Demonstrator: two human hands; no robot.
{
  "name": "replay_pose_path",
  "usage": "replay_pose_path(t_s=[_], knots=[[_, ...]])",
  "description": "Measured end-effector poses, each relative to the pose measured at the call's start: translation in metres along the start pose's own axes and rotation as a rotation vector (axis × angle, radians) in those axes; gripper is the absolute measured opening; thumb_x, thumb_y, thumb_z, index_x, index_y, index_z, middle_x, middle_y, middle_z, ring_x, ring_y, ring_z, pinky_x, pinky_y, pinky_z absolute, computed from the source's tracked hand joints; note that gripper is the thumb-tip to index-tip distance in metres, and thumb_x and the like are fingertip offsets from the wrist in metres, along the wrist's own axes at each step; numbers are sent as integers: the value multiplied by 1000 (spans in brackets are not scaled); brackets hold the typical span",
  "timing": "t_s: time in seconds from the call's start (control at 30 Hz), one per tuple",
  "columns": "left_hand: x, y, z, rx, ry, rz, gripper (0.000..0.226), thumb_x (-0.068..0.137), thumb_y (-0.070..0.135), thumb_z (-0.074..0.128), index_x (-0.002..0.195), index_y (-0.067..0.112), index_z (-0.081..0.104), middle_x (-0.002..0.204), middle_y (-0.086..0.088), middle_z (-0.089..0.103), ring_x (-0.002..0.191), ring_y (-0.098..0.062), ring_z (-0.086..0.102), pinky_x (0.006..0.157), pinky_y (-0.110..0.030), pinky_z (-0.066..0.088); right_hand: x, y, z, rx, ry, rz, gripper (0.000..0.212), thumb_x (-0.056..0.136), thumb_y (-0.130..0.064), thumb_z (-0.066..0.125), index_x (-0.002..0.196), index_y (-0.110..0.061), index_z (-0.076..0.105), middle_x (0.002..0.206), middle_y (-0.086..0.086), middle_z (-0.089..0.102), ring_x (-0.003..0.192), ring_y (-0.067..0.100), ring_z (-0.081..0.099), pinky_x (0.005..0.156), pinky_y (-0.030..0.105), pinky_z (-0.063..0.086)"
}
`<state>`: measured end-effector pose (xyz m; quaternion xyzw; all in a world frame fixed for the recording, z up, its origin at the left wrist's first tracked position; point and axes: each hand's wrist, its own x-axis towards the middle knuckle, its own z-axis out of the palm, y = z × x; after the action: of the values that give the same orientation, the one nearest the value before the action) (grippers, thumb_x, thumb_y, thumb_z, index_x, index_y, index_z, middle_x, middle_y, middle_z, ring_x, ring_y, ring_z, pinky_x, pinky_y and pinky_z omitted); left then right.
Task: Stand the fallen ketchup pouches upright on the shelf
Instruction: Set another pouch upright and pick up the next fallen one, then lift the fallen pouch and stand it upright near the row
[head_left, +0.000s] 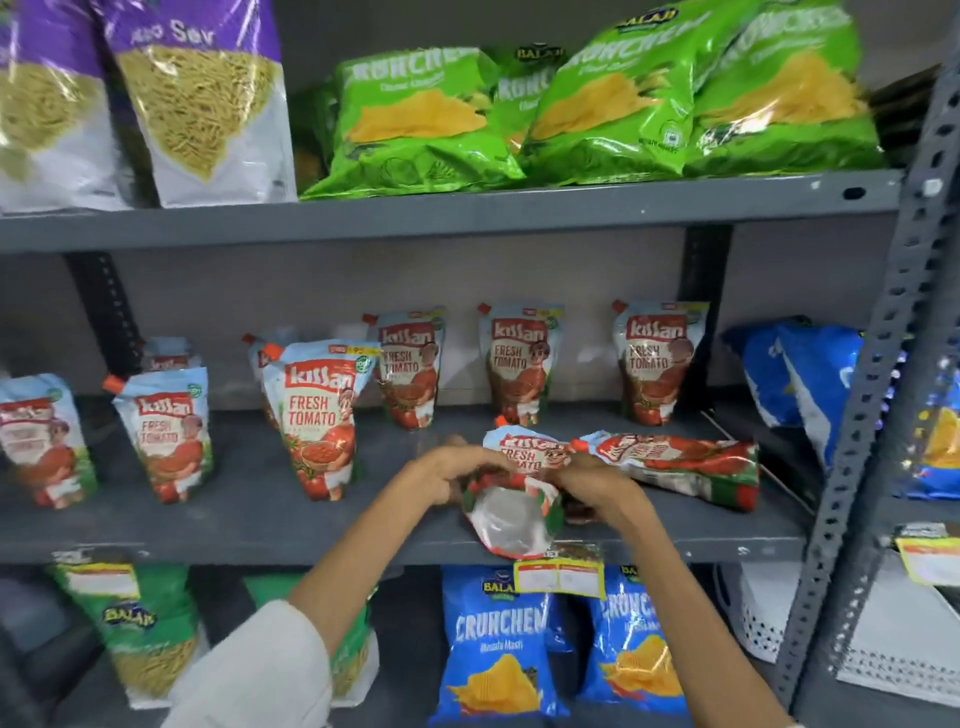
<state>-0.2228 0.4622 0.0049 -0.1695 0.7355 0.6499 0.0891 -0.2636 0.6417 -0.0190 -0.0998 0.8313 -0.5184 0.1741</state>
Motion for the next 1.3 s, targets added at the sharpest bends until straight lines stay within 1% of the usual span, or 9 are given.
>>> replay_pose_path(t_s=[0.17, 0.27, 0.37, 0.5, 0.67, 0.77, 0.93, 1.2, 1.3], knots=[[-21, -14, -11, -125, 192, 178, 32, 74, -4, 78, 105, 4, 72, 103, -15, 78, 92, -25, 75, 87, -43, 60, 7, -11, 14, 234, -48, -227, 42, 89, -5, 62, 127, -12, 46, 124, 8, 66, 113, 23, 63, 96, 41, 54], [-28, -11, -22, -158, 275, 384, 42, 71, -7, 79, 98, 22, 64, 93, 4, 76, 86, -8, 71, 69, -28, 58, 8, -33, 18, 151, 11, -388, 44, 91, -2, 55, 126, -22, 38, 119, -1, 63, 105, 14, 62, 88, 33, 56], [-30, -7, -27, -135, 393, 606, 62, 69, -7, 80, 104, 34, 49, 106, 10, 68, 101, -3, 65, 82, -26, 56, 10, -52, 28, 165, 74, -562, 58, 89, 10, 47, 123, -34, 32, 120, -5, 57, 110, 11, 57, 89, 29, 52], [-11, -28, -34, -19, 457, 767, 76, 74, 2, 83, 134, 20, 40, 124, 9, 59, 115, -1, 59, 99, -30, 54, 22, -41, 48, 114, 110, -740, 53, 93, 11, 44, 134, -20, 29, 138, 7, 49, 127, 19, 52, 103, 42, 50], [10, -50, -41, -31, 425, 731, 76, 80, 10, 81, 140, 26, 38, 130, 13, 58, 123, -6, 57, 97, -23, 53, 36, -19, 63, 137, 95, -700, 57, 102, -11, 43, 124, -61, 27, 137, -8, 49, 126, 11, 53, 94, 22, 51], [8, -50, -34, -74, 447, 724, 75, 80, 7, 80, 140, 25, 38, 124, 21, 56, 119, 0, 56, 95, -18, 50, 38, -15, 61, 119, 96, -679, 55, 101, -13, 46, 124, -59, 27, 139, -7, 48, 125, 12, 53, 100, 35, 50], [-13, -51, 15, -211, 907, 686, 52, 78, 8, 80, 118, 21, 50, 120, -1, 59, 105, -17, 60, 93, -33, 53, 35, -10, 19, -218, 175, -593, 37, 97, -21, 55, 131, -28, 42, 128, 3, 64, 114, 19, 61, 98, 39, 50], [-18, 0, 128, -811, 160, 18, 8, 91, 3, 61, 99, 3, 59, 86, -13, 58, 78, -21, 58, 82, -41, 54, 41, -1, -152, -636, 262, -279, 13, 94, -15, 55, 91, -7, 64, 96, 11, 68, 93, 27, 64, 85, 37, 49], [-12, 5, 140, -819, -46, -104, 19, 95, 13, 60, 108, 1, 54, 99, -20, 55, 114, -38, 58, 97, -53, 47, 42, 4, -165, -818, 142, -102, 14, 91, -23, 55, 80, -15, 58, 85, 6, 60, 73, 21, 57, 70, 33, 47]])
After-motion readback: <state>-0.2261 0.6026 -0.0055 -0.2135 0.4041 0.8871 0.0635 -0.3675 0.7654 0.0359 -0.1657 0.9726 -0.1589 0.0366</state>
